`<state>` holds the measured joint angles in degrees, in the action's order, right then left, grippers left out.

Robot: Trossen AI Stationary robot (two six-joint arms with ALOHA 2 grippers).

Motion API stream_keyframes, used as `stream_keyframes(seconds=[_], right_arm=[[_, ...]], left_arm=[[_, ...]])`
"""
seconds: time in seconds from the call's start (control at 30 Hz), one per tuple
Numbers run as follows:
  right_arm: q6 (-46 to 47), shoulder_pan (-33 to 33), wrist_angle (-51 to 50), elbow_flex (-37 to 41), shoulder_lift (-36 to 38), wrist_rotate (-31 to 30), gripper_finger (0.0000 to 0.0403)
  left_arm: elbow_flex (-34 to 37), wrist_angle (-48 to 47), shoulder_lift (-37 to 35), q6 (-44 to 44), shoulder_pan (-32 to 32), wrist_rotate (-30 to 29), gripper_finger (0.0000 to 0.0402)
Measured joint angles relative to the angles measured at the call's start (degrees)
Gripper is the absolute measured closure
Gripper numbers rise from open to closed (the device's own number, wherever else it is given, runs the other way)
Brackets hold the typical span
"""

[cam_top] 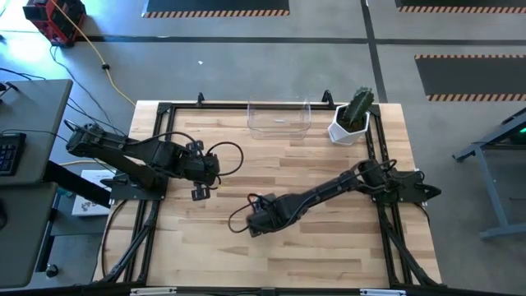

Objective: Nest measuring cups in basket
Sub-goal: Put the stacked measuring cups into the transparent bin

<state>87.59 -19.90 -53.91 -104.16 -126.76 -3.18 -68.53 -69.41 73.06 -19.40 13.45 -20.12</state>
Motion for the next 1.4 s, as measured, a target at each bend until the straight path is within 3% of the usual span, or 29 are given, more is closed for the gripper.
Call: stream_keyframes(seconds=[0.77,1.4], right_arm=[[-3.88,0.52,-0.06,-0.02,0.09,1.29,0.0279],[-10.35,3.43,-1.2,-0.02,0.0,-1.45,0.0279]], left_arm=[[-0.02,-0.02,0.0,0.04,0.0,0.0,0.0323],[-0.02,0.0,0.0,0.07,0.02,0.0,0.0323]])
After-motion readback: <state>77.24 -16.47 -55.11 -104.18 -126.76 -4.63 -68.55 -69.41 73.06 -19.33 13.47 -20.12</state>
